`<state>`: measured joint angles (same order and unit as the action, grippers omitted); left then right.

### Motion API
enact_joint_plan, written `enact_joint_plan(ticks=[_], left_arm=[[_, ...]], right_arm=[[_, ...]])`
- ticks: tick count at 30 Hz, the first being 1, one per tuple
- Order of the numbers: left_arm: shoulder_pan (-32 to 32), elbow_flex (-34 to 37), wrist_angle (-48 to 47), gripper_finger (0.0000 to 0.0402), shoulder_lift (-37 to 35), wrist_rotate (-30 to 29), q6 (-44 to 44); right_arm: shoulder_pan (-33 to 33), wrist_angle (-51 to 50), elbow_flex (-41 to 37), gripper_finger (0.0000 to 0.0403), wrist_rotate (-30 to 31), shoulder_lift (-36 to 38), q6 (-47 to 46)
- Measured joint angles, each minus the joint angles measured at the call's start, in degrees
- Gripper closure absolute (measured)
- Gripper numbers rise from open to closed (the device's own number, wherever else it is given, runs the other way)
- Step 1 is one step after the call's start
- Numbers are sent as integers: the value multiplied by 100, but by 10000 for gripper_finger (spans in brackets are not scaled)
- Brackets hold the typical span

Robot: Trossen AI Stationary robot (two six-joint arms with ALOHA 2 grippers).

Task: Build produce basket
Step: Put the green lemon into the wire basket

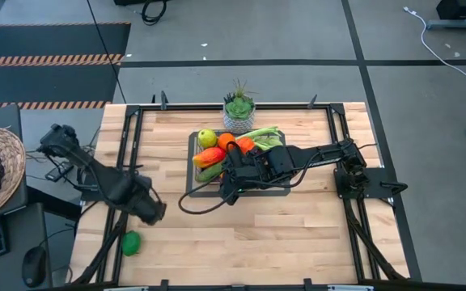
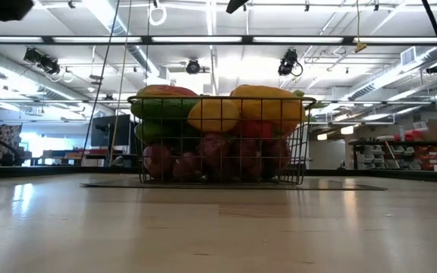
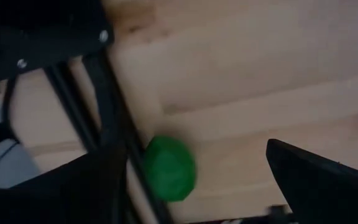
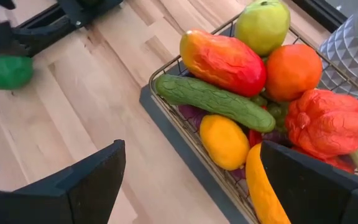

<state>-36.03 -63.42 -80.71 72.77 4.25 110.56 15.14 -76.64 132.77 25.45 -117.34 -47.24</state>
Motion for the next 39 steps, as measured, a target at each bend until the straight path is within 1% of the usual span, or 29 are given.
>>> enact_joint_plan(ticks=[3, 8, 12, 16, 22, 25, 27, 31, 39], left_arm=[[-256, 0, 1, 5, 276, 298, -81], [-554, 0, -22, 5, 822, 709, -572], [-720, 9, 79, 5, 1256, 998, -796], [-779, 9, 346, 5, 1573, 1099, -772], [-870, 9, 1038, 5, 2063, 1300, -774], [-955, 9, 1061, 5, 2349, 1455, -824], [-1014, 10, 1057, 5, 2505, 1602, -1006], [-1054, 11, 1003, 5, 2674, 1787, -1263], [-1158, 28, 883, 5, 2681, 1793, -1067]], right_arm=[[0, 4, 0, 28, 0, 0, -2], [3, 13, 0, 28, 0, 0, -102], [9, 13, 0, 28, 0, 0, -114], [7, 14, 0, 28, -1, 0, -119], [7, 35, 0, 28, -2, 0, -93], [9, 34, 0, 28, -64, 0, -73], [13, 32, -1, 28, -138, 0, -71], [31, 32, 0, 28, -155, 0, -27], [35, 30, 0, 28, -155, -2, -16]])
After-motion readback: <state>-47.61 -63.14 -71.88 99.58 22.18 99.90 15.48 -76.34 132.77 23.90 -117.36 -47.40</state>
